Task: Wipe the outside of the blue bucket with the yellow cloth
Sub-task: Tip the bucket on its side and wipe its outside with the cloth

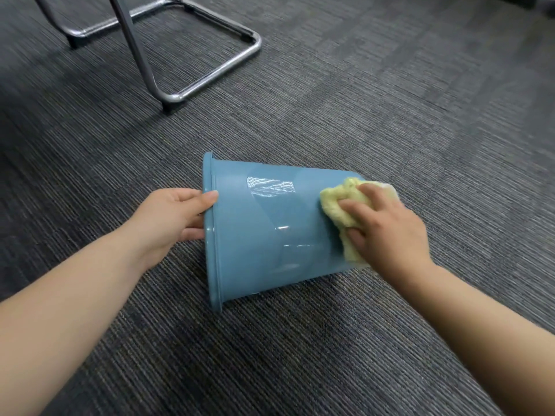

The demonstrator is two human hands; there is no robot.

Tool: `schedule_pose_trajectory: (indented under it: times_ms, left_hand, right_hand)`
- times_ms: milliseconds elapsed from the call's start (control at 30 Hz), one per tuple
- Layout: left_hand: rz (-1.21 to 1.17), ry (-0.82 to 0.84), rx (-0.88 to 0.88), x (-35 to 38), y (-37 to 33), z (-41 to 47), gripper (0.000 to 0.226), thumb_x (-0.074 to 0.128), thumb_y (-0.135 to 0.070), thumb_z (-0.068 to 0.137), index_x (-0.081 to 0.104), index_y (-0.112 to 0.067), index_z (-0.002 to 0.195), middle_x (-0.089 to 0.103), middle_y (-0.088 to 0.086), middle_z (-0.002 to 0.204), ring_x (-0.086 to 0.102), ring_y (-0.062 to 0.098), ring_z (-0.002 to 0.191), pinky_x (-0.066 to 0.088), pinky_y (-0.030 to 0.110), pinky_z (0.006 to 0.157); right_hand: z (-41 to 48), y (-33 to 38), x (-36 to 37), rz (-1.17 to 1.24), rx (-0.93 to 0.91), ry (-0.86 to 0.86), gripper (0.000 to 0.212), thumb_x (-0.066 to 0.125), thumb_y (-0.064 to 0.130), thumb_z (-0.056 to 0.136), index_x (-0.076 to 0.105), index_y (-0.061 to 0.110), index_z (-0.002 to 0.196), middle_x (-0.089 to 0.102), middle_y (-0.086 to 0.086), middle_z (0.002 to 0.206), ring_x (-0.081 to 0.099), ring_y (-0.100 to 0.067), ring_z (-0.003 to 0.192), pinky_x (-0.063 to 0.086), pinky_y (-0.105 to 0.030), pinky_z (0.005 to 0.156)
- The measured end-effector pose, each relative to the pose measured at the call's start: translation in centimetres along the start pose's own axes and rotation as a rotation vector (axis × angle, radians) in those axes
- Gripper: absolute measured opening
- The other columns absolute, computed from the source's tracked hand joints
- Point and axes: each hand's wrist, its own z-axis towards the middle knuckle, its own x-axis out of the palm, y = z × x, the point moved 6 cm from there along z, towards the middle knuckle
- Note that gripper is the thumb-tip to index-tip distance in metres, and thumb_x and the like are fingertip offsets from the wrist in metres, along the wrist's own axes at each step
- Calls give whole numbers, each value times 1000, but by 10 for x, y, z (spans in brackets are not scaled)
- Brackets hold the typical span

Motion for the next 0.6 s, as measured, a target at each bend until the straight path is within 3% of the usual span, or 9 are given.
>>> schedule_pose_trajectory:
  times_ms: [67, 167, 600]
  left_hand:
    - [-15, 7, -27, 2, 1, -1, 18, 50, -18, 86, 63, -13, 75, 71, -9, 56, 66, 3, 54, 51, 14, 47]
    - [-17, -8, -15, 4, -2, -4, 20, 49, -16, 87, 63, -13, 73, 70, -10, 53, 64, 2, 51, 50, 13, 46]
    - [4, -131, 285, 1, -57, -10, 23, 54, -13, 83, 64, -20, 64, 67, -15, 49, 61, 0, 48, 44, 11, 42]
  right_hand:
    - [0, -19, 2, -39, 98, -10, 33, 67, 19, 73, 63, 18, 106, 50, -15, 130, 55, -39, 99, 47, -40, 63]
    - [-2, -25, 3, -49, 119, -21, 34, 63, 22, 77, 61, 22, 110, 46, -10, 134, 50, -36, 107, 45, -39, 68]
    - [-1, -20, -29, 167, 116, -227, 30, 67, 15, 72, 66, 18, 101, 55, -13, 124, 59, -36, 96, 41, -35, 65]
